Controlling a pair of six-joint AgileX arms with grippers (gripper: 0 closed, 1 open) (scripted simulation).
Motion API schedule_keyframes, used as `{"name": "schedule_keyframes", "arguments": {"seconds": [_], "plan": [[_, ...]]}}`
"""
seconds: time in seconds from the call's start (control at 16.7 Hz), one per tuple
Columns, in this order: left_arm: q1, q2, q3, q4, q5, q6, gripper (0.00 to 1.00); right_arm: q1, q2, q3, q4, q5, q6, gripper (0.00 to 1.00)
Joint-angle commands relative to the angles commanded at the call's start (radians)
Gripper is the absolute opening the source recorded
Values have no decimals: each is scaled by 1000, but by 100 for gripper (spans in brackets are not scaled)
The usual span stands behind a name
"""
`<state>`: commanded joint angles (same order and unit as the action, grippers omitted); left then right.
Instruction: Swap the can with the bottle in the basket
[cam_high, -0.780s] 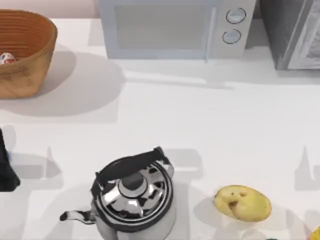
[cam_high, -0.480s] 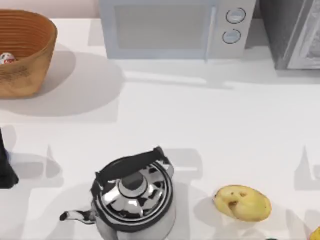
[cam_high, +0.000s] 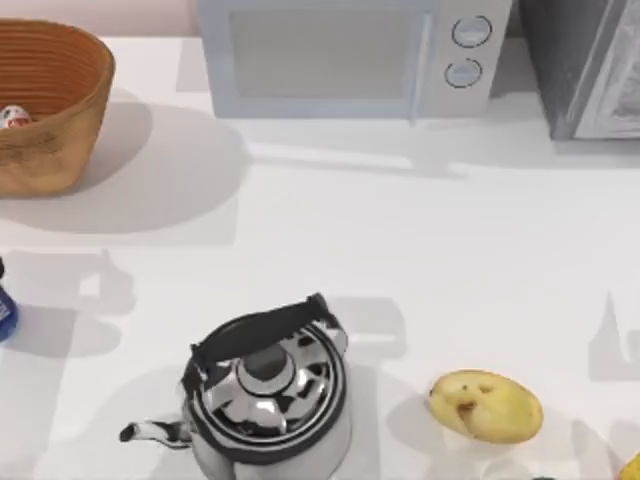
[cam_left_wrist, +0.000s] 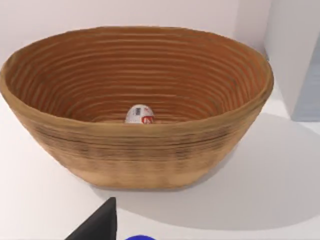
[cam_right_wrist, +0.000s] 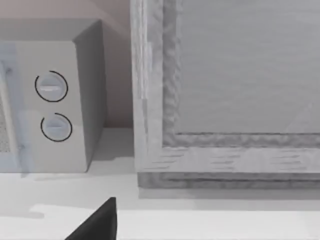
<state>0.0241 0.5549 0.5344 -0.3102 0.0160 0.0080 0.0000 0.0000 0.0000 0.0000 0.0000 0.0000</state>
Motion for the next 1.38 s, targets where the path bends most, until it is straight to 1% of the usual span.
{"name": "schedule_keyframes", "arguments": {"seconds": [0.24, 0.72, 0.96, 1.2, 1.38], "plan": [[15, 377, 378, -213, 13, 13, 100, 0, 0, 0, 0, 0, 0, 100], [52, 1207, 1215, -689, 38, 61, 100, 0, 0, 0, 0, 0, 0, 100], [70, 1583, 1602, -907, 48, 91, 100, 0, 0, 0, 0, 0, 0, 100], [87, 1881, 1920, -1080, 55, 120, 100, 0, 0, 0, 0, 0, 0, 100], [96, 2031, 2086, -1166, 59, 137, 100, 0, 0, 0, 0, 0, 0, 100]]}}
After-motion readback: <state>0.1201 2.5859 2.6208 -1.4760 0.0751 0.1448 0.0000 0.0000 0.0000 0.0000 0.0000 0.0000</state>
